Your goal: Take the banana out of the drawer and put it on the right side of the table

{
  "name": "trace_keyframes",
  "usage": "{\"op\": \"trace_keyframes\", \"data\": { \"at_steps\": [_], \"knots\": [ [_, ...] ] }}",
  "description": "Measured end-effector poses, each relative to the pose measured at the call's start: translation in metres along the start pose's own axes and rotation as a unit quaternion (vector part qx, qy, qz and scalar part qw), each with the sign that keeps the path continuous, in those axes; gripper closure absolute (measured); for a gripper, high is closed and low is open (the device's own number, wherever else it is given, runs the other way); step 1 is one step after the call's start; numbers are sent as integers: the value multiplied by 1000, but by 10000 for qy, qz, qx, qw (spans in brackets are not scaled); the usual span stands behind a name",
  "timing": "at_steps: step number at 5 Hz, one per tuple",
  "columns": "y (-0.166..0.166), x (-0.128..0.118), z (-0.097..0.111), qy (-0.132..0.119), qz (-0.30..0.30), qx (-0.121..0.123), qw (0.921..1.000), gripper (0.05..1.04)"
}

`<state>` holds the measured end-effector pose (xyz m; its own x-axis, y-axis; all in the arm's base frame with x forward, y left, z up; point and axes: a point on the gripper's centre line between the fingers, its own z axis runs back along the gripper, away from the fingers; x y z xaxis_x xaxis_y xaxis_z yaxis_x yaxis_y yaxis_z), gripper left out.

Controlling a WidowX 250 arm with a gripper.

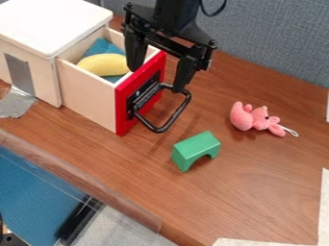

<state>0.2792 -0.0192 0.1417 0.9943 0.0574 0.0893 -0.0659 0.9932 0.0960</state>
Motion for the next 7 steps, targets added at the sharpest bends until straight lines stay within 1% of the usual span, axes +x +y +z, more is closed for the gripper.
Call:
{"op": "trace_keyframes", "data": {
  "at_steps": [1, 2, 3, 4, 5, 6, 7],
  "knots": [
    [0, -2, -8, 128, -78, 23, 9999, 84],
    [15, -4, -16, 147, -576, 54, 9982, 84],
    [25, -4, -20, 37, -803, 237, 9965, 84],
    [43, 2, -21, -194, -1216, 180, 9922, 84],
    [59, 12, -19, -383, -2143, 61, 9760, 84],
    [62, 21, -19, -620, -2667, 200, 9616, 84],
    [69, 34, -15, -893, -3426, 201, 9350, 84]
  ]
}}
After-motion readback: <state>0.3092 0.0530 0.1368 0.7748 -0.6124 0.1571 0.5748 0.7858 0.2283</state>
